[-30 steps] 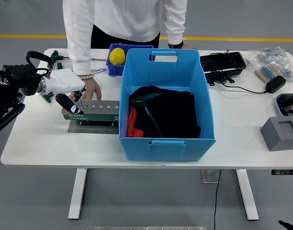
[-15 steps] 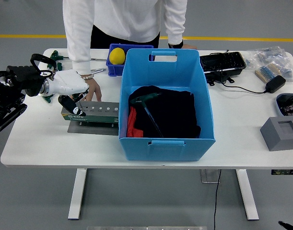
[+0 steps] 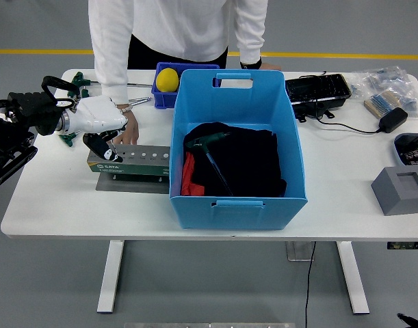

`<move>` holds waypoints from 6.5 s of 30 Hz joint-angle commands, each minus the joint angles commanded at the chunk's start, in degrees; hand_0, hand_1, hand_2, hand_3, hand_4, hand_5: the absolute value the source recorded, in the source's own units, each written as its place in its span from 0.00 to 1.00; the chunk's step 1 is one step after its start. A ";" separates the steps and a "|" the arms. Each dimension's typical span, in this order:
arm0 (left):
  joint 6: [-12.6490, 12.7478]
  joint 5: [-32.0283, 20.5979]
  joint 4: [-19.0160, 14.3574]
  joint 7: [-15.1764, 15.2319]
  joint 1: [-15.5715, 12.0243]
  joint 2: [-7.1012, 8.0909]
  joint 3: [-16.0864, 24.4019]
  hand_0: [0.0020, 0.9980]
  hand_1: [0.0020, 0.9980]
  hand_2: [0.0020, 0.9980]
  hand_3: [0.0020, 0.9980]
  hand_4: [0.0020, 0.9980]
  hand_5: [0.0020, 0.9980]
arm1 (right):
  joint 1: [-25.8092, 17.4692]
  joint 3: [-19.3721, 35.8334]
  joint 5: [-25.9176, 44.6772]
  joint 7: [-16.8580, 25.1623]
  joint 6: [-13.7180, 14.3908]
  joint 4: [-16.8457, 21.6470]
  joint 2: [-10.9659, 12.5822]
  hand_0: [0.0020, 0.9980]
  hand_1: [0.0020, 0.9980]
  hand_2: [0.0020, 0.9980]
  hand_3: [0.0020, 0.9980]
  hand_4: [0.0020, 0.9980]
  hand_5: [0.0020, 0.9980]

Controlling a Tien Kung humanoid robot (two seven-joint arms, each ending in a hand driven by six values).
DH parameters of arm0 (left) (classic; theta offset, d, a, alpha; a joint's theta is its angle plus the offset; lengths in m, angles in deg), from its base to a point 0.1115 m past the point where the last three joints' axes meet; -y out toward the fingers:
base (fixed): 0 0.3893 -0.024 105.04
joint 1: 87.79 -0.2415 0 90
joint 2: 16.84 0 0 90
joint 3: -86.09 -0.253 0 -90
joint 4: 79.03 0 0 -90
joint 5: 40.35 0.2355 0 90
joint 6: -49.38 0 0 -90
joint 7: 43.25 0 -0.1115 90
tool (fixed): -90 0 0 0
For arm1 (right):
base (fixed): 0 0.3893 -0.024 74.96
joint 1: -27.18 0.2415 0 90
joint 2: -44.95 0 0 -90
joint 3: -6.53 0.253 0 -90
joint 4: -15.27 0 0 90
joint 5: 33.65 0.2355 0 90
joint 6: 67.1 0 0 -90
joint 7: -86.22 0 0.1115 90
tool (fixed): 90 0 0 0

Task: Lift tool from toolbox,place it in box,lift tool from toolbox,place it in box

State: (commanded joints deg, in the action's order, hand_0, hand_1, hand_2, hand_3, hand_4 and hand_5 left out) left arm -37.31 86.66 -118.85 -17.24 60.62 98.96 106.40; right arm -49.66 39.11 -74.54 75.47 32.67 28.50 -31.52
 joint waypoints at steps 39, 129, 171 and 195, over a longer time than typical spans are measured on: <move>11.95 -9.38 0.90 8.34 0.38 -0.01 5.19 0.04 0.00 0.00 0.03 0.87 0.46 | 0.21 0.23 -0.28 -0.01 -0.09 -0.10 0.06 0.62 0.60 0.67 0.54 0.78 0.66; 0.84 -29.94 1.34 1.45 2.10 -25.80 8.90 0.49 0.61 0.72 0.65 0.92 0.63 | 1.62 0.98 -2.66 -0.84 -0.66 0.45 0.75 0.62 0.60 0.67 0.54 0.78 0.66; -8.45 -74.45 -39.60 -28.40 -47.98 -21.86 64.50 0.60 0.65 0.77 0.71 0.91 0.73 | -0.39 0.75 -1.16 0.38 0.30 -0.43 -0.84 0.62 0.60 0.67 0.54 0.77 0.66; -11.03 -73.31 -37.21 -22.06 -48.92 -22.18 64.58 1.00 1.00 1.00 0.90 0.97 0.96 | -0.04 0.54 -1.60 0.28 -0.07 -0.32 -0.58 0.62 0.59 0.67 0.54 0.77 0.66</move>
State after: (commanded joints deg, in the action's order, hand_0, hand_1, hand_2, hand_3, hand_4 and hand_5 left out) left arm -48.34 13.34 -156.06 -39.30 11.70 76.78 170.98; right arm -49.70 39.64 -76.15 75.75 32.60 28.18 -32.10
